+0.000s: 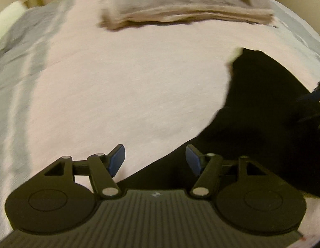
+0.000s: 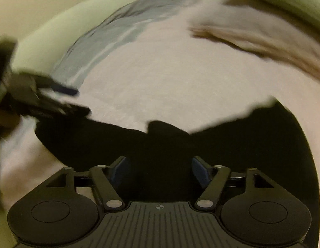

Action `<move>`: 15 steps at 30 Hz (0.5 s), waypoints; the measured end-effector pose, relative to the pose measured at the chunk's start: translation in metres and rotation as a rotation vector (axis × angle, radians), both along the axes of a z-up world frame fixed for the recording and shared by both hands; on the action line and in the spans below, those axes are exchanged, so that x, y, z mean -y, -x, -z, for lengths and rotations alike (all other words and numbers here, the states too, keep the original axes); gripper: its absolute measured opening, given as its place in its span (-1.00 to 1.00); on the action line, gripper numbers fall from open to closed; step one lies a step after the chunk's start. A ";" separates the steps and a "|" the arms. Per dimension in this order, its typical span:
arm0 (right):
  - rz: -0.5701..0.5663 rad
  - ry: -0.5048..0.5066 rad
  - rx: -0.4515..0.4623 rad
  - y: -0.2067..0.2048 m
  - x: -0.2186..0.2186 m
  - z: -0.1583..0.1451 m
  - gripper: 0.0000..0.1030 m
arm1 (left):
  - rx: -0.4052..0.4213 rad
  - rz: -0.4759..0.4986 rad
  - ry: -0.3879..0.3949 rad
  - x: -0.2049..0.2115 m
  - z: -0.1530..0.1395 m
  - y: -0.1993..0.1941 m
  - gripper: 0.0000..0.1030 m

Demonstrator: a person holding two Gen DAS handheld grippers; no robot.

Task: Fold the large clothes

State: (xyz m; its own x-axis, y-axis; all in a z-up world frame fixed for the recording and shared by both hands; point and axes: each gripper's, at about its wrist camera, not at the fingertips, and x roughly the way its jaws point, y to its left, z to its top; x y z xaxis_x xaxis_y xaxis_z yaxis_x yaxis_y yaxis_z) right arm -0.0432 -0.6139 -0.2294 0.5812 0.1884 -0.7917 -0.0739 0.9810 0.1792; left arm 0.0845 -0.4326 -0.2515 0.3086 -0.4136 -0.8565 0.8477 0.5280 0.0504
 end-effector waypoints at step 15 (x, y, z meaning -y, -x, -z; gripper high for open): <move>0.298 0.223 0.050 0.097 0.040 -0.092 -0.98 | 0.010 -0.142 0.086 -0.072 -0.051 0.006 0.27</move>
State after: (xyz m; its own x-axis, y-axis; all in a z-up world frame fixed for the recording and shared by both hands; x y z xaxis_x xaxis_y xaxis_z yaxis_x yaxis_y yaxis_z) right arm -0.1398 -0.6535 -0.1374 0.6232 -0.1692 -0.7635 0.2179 0.9752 -0.0382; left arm 0.0786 -0.3609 -0.2000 0.3780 -0.4367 -0.8163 0.7636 0.6456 0.0082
